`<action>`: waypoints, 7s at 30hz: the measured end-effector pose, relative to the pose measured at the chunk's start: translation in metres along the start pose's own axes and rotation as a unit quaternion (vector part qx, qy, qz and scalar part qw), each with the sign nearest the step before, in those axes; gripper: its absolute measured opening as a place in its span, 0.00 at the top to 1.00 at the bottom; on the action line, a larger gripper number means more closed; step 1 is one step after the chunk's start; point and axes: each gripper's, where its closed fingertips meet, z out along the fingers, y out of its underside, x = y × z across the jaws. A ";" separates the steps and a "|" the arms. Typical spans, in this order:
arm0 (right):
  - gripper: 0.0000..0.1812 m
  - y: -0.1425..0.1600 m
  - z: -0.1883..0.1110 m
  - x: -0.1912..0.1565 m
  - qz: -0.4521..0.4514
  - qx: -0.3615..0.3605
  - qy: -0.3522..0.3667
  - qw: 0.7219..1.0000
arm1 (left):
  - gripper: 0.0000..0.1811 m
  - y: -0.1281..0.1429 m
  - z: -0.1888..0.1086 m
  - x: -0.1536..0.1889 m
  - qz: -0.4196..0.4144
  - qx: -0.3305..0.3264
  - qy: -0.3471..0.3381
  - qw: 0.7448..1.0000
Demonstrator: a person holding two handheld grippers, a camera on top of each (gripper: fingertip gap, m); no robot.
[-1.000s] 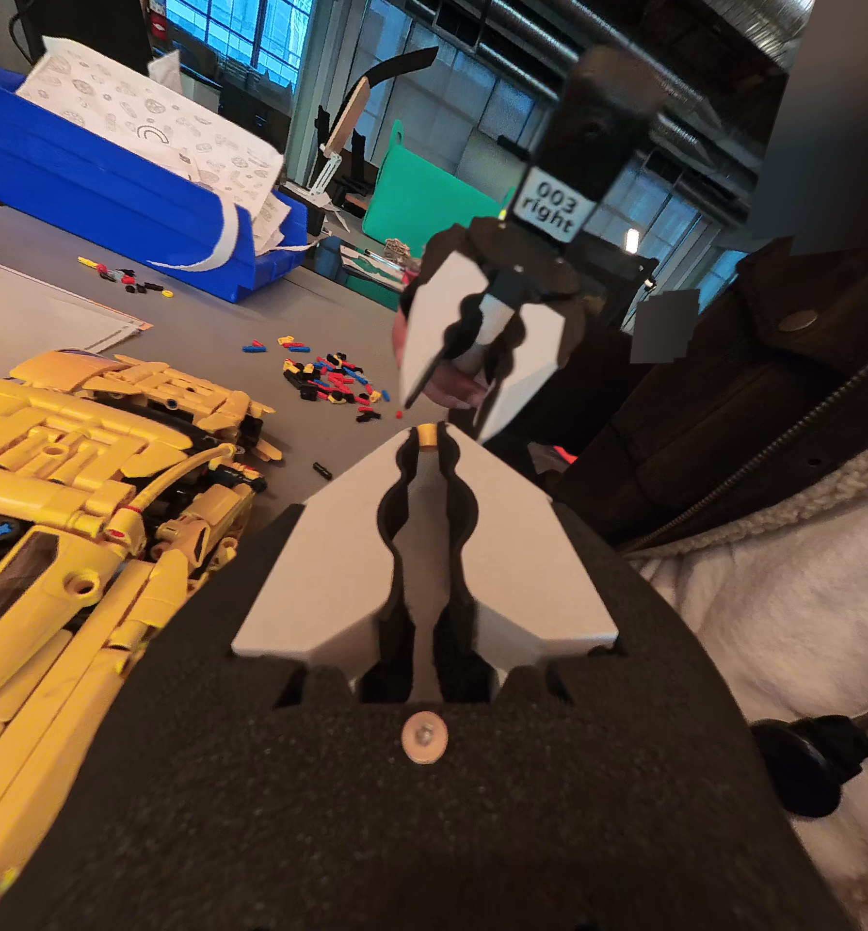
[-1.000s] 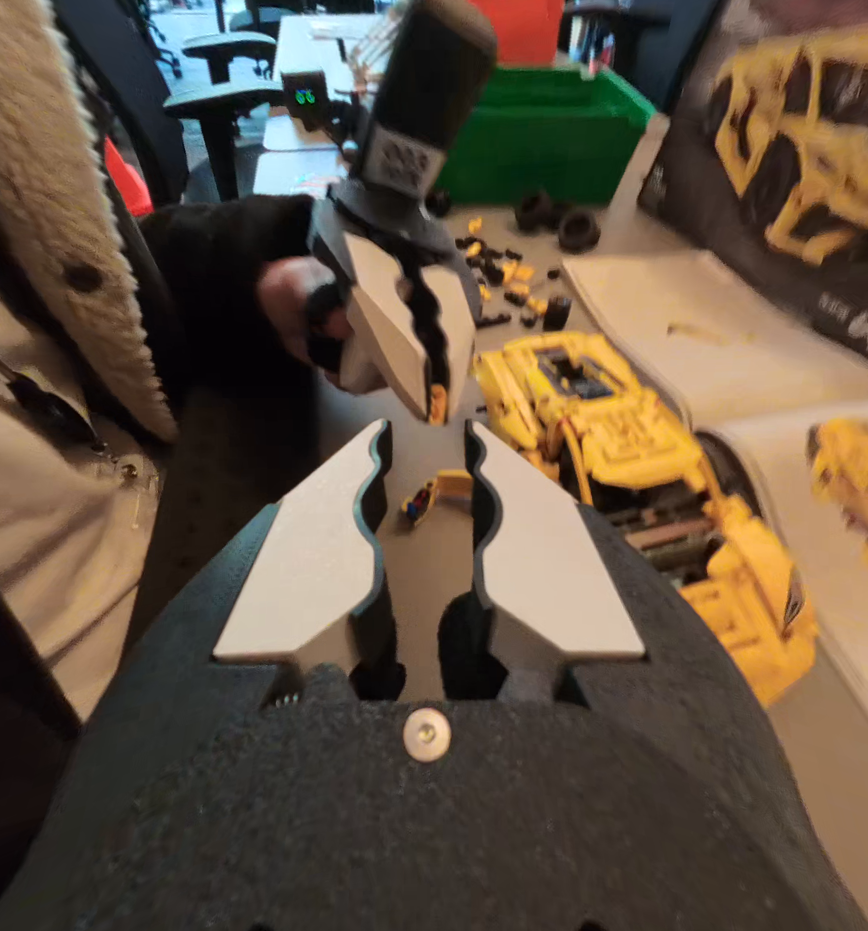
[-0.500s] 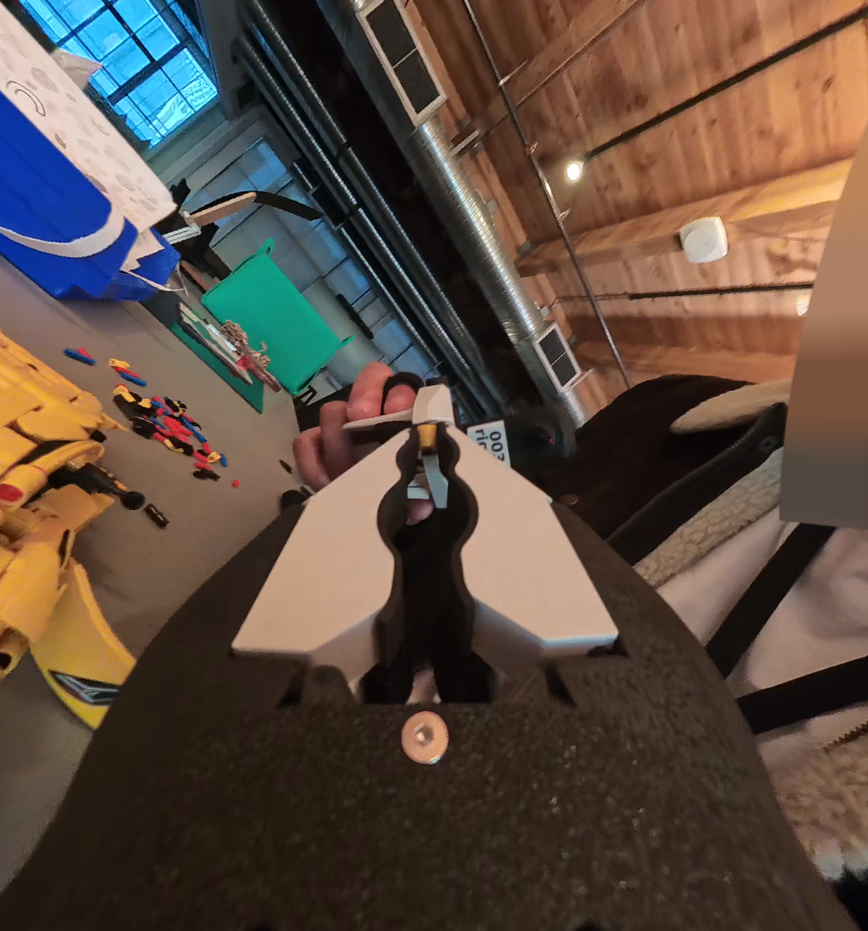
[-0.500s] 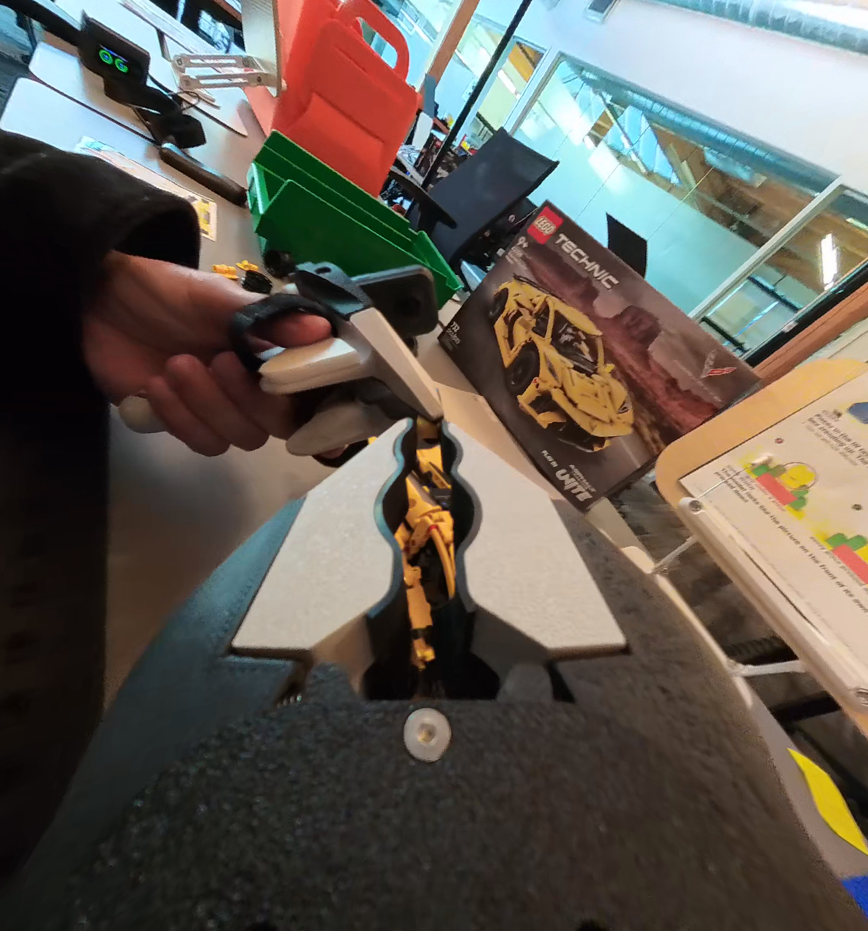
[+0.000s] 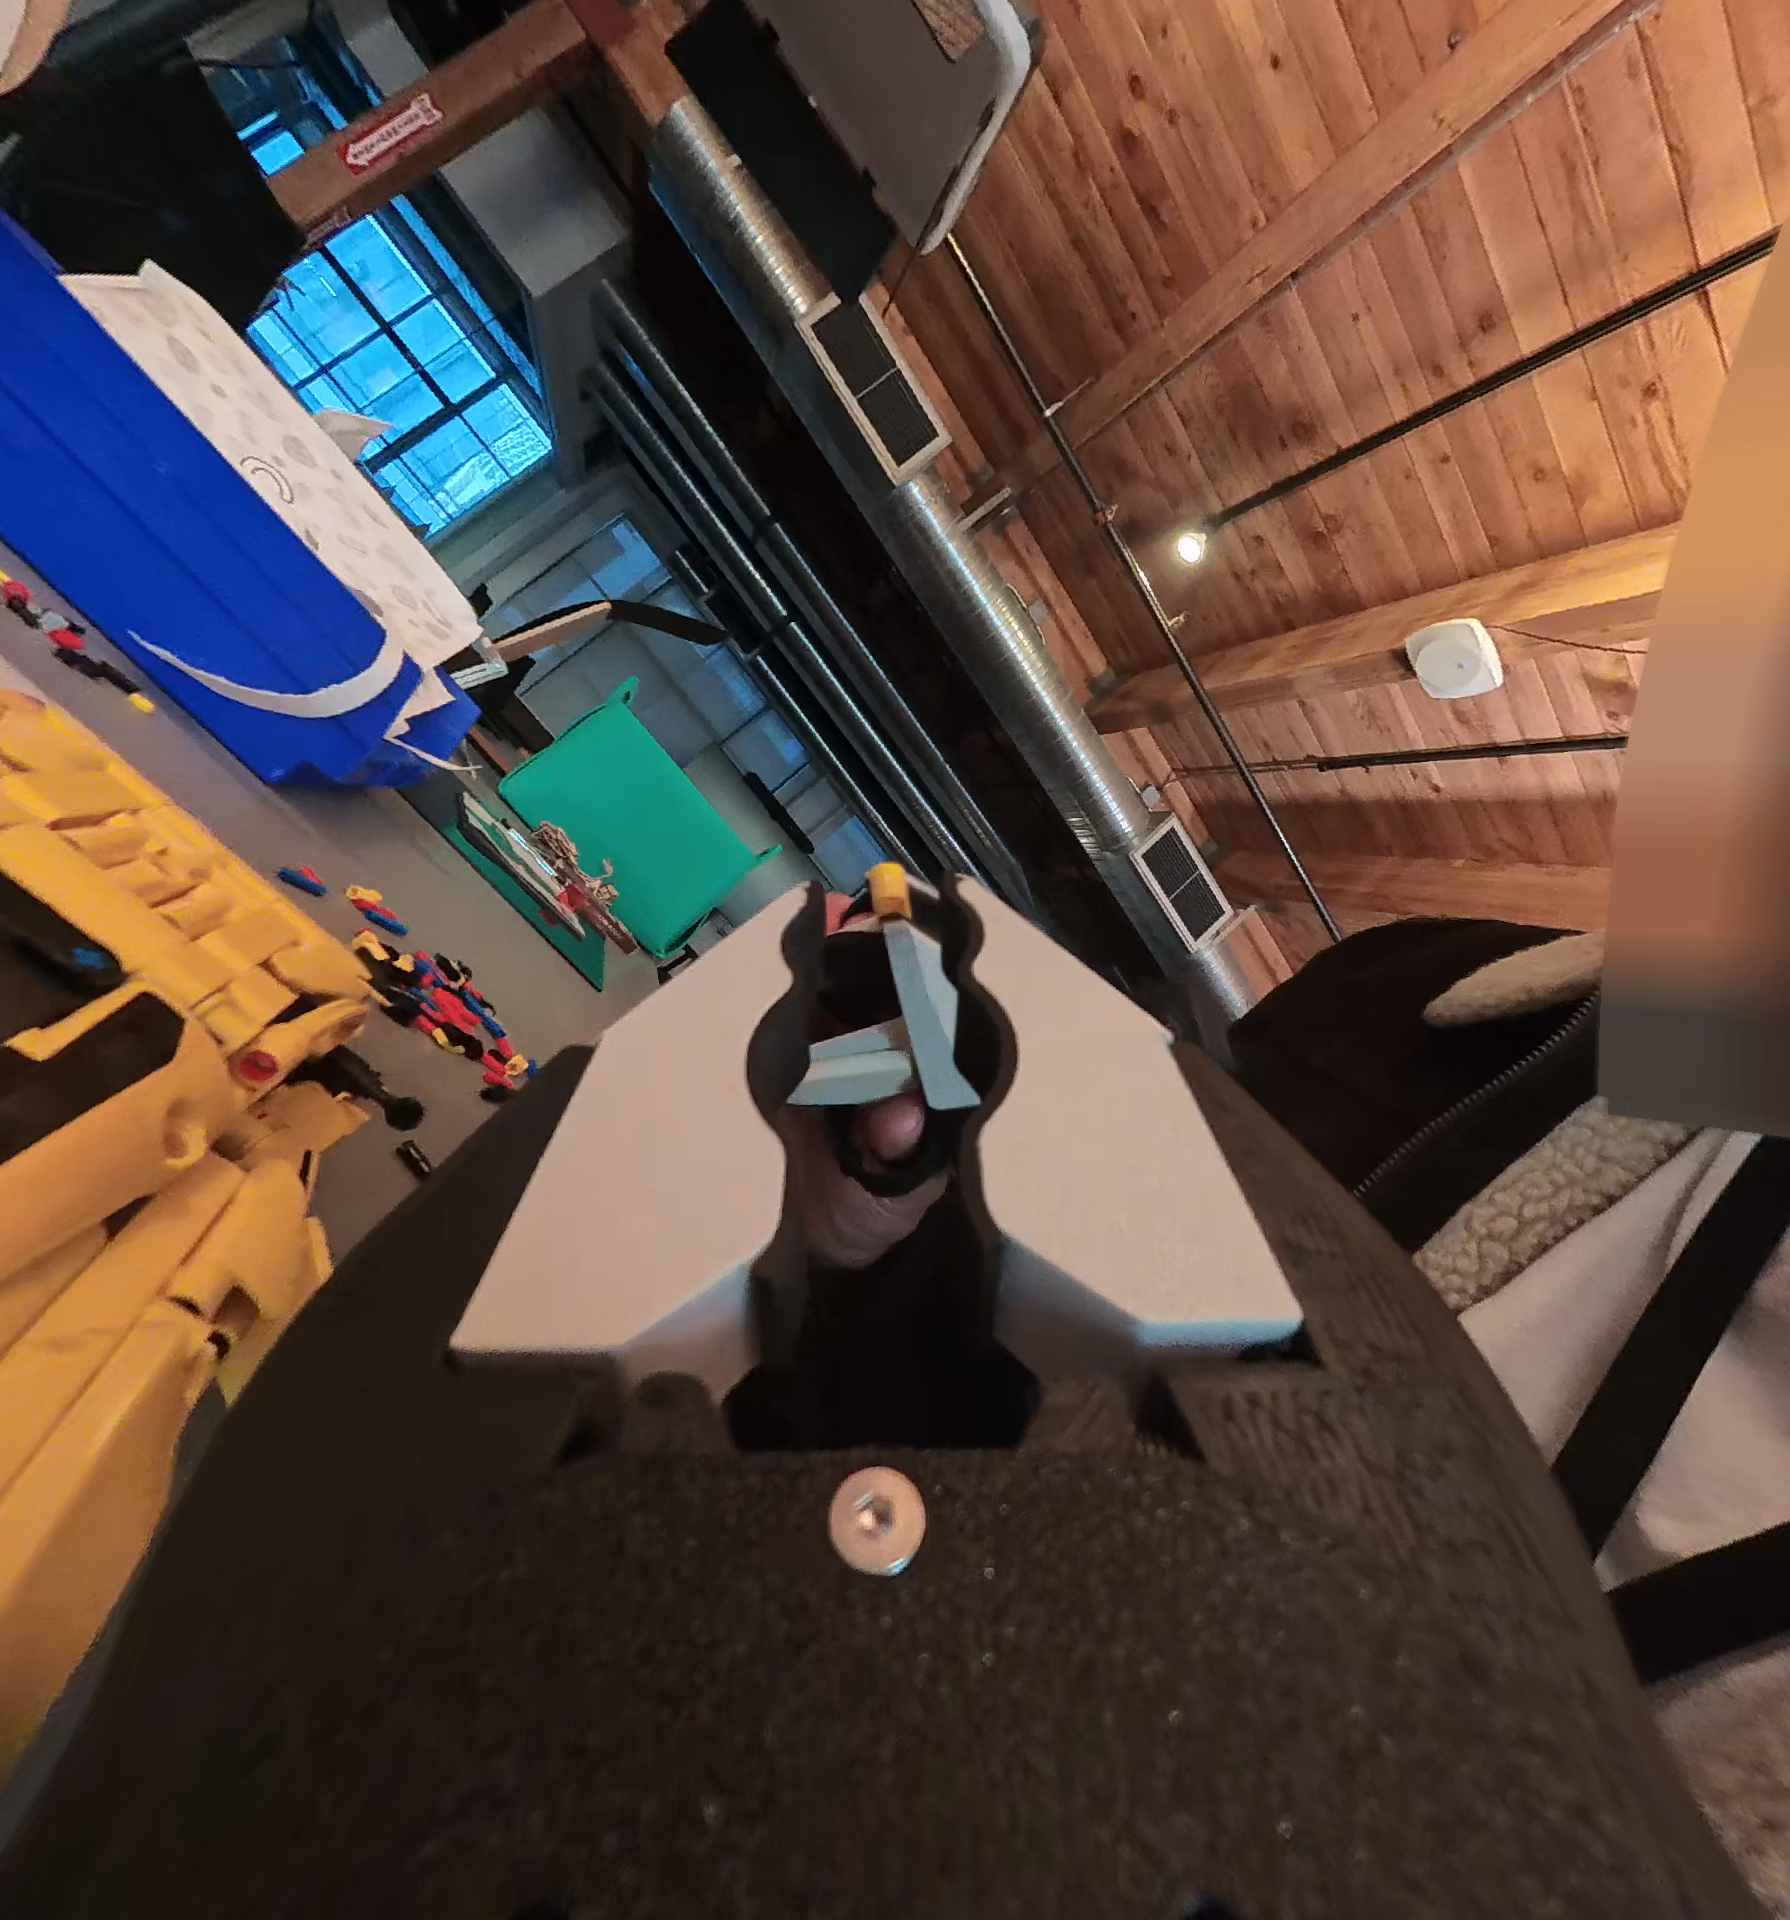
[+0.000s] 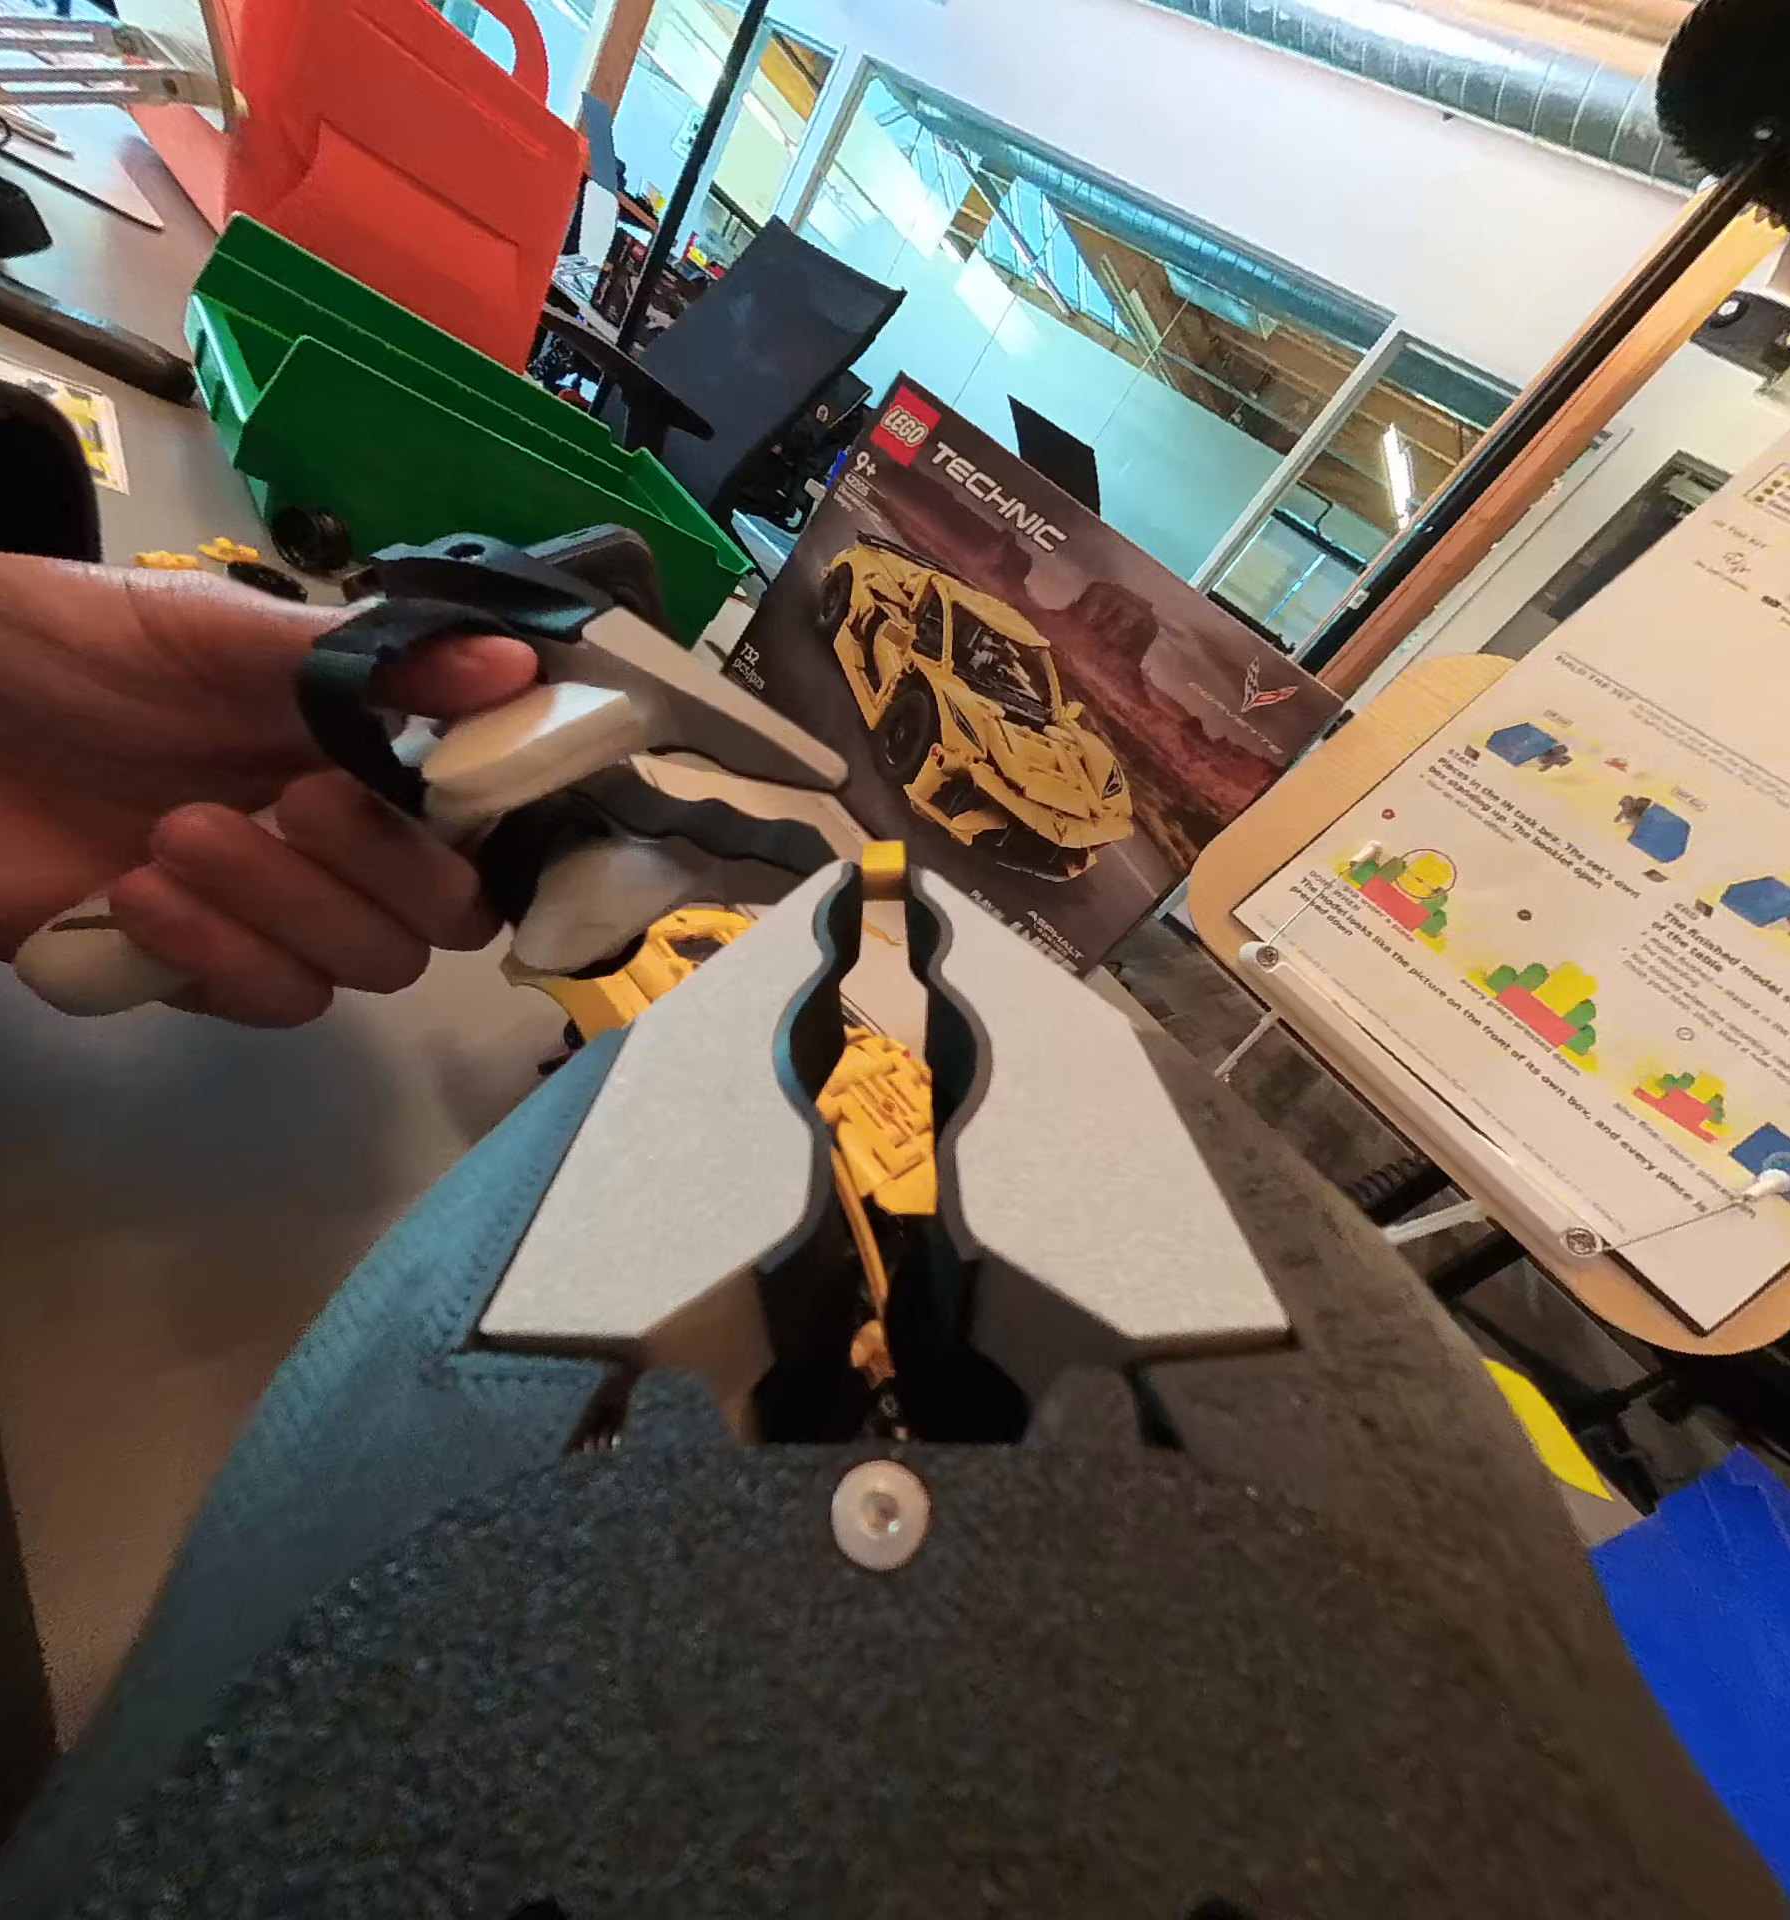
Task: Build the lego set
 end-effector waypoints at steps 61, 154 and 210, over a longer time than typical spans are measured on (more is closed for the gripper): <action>0.86 0.165 -0.100 -0.020 0.226 -0.353 -0.222 0.881 | 0.96 0.033 0.004 -0.021 0.109 -0.126 -0.111 0.980; 0.99 0.053 -0.058 -0.036 0.392 -0.154 -0.384 0.821 | 0.96 0.099 0.009 -0.043 0.360 -0.342 -0.184 0.848; 0.99 0.040 -0.029 -0.005 0.359 -0.126 -0.311 0.871 | 0.96 0.080 0.011 -0.035 0.302 -0.280 -0.172 0.895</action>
